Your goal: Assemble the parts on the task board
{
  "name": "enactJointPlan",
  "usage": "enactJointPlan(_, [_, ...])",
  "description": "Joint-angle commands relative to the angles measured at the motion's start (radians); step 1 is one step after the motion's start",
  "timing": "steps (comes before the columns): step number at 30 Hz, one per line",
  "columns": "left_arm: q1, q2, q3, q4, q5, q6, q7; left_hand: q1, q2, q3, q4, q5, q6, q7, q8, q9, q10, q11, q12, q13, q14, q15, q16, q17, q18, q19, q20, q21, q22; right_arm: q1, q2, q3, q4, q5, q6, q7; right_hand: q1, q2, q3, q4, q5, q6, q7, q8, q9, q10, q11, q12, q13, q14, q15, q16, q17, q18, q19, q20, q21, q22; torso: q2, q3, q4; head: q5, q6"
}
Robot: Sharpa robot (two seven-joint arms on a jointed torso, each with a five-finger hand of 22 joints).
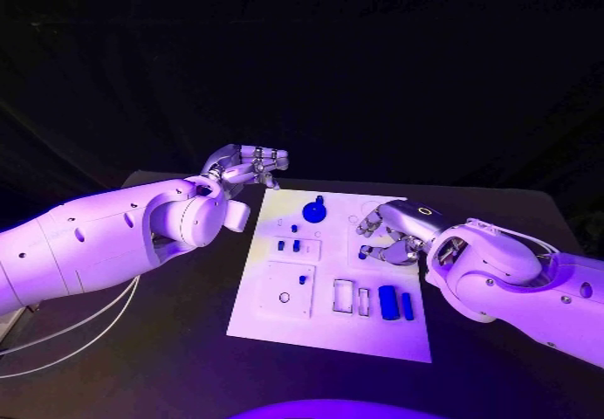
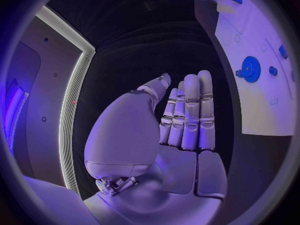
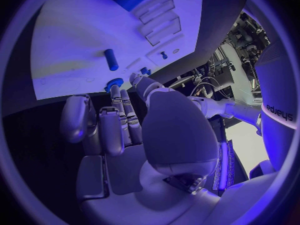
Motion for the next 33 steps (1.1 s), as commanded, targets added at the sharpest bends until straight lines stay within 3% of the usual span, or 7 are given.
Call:
enactJointPlan(1, [0.001,0.001,0.0,0.001,0.004,0.02,0.003,0.004,0.01,-0.002,-0.002,-0.003,-0.006,-0.001,0.005,-0.001,-0.009,0.001,0.003,0.002,-0.005,0.004,0.0,-0.001,0.013,0.005,0.004,-0.004,-0.001,0.002,-0.002,0.0,-0.013,0.0,0.057,0.005,-0.005,-0.002,-0.009,0.001,-0.005,0.003,-0.002,0.003,-0.001,-0.008,0.0,0.005,-0.001,0.043,0.002,-0.006,-0.002,0.002,-0.007,-0.003,-0.006,0.056,-0.001,0.0017,-0.0006,-0.003,0.002])
enactJointPlan(14, [0.0,-0.001,-0.001,0.002,0.004,0.024,0.002,0.005,0.01,-0.002,-0.003,-0.003,-0.007,-0.001,0.005,-0.001,-0.009,0.001,0.004,0.002,-0.005,0.004,0.0,-0.001,0.014,0.006,0.004,-0.004,-0.001,-0.013,0.033,-0.002,-0.069,0.003,0.091,0.022,0.003,0.002,-0.018,0.001,-0.006,-0.002,-0.009,0.0,-0.005,-0.015,-0.003,0.014,-0.002,0.043,0.0,-0.006,-0.002,0.002,-0.007,-0.004,-0.008,0.056,0.001,-0.0012,0.0005,-0.004,-0.001])
enactJointPlan(25, [0.0,-0.002,-0.001,0.004,0.004,0.024,0.002,0.007,0.011,-0.002,-0.004,-0.002,-0.007,-0.001,0.005,-0.001,-0.01,0.001,0.004,0.002,-0.005,0.004,0.001,-0.002,0.014,0.006,0.004,-0.005,-0.002,-0.032,0.072,-0.004,-0.114,0.014,0.103,0.033,0.015,0.023,-0.011,0.001,0.002,-0.002,-0.015,0.001,-0.01,0.019,-0.012,0.05,0.002,0.042,-0.007,-0.007,-0.007,0.001,0.0,-0.01,-0.002,0.06,0.001,-0.0016,0.0011,-0.001,-0.008])
enactJointPlan(33, [0.0,-0.003,-0.001,0.004,0.004,0.026,0.001,0.008,0.011,-0.002,-0.005,-0.002,-0.007,-0.001,0.005,-0.001,-0.01,0.002,0.005,0.002,-0.005,0.004,0.001,-0.002,0.014,0.007,0.004,-0.005,-0.002,-0.036,0.086,-0.004,-0.129,0.011,0.102,0.034,0.03,0.049,0.012,-0.003,0.006,0.043,-0.022,0.02,-0.005,0.073,-0.026,0.083,0.008,0.046,-0.019,0.0,0.003,-0.005,0.016,-0.02,0.025,0.076,0.0,-0.0011,0.0003,0.0,-0.011])
